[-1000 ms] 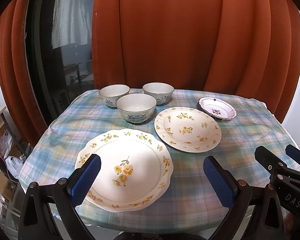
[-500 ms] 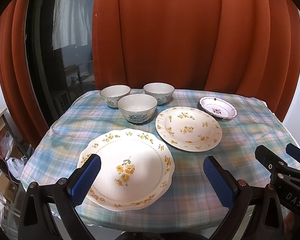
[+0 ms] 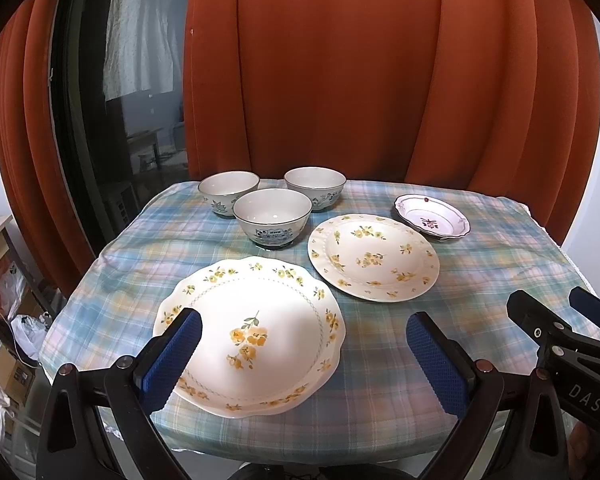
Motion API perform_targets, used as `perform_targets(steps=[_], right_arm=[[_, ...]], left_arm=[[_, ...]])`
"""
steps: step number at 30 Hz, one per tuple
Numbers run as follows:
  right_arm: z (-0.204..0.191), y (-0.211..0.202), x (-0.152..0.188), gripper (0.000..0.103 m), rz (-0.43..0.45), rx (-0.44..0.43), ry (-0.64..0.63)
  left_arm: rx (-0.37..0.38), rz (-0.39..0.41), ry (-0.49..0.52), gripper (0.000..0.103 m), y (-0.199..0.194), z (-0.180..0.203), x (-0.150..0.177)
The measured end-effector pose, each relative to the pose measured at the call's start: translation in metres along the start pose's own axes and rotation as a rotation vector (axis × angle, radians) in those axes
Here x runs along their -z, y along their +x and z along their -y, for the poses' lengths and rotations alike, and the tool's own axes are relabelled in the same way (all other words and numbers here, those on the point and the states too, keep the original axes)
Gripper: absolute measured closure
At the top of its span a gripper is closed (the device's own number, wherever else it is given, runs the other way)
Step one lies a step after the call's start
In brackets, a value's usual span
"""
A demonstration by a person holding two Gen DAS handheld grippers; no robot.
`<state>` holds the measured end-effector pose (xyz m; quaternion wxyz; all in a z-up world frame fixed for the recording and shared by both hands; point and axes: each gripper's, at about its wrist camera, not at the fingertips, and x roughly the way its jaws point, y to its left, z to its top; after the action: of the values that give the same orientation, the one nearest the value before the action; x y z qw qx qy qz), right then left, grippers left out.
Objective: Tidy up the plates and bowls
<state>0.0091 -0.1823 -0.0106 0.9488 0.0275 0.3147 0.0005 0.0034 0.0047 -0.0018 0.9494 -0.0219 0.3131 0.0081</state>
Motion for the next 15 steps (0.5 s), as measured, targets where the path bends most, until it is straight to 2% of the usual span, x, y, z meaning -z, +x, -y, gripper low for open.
perform_targets(steps=[15], right_arm=[[0.0017,-0.0074,0.0008,0.004,0.009,-0.007,-0.008]], left_arm=[[-0.001,0.0,0.0,0.0,-0.0015,-0.0005,-0.0006]])
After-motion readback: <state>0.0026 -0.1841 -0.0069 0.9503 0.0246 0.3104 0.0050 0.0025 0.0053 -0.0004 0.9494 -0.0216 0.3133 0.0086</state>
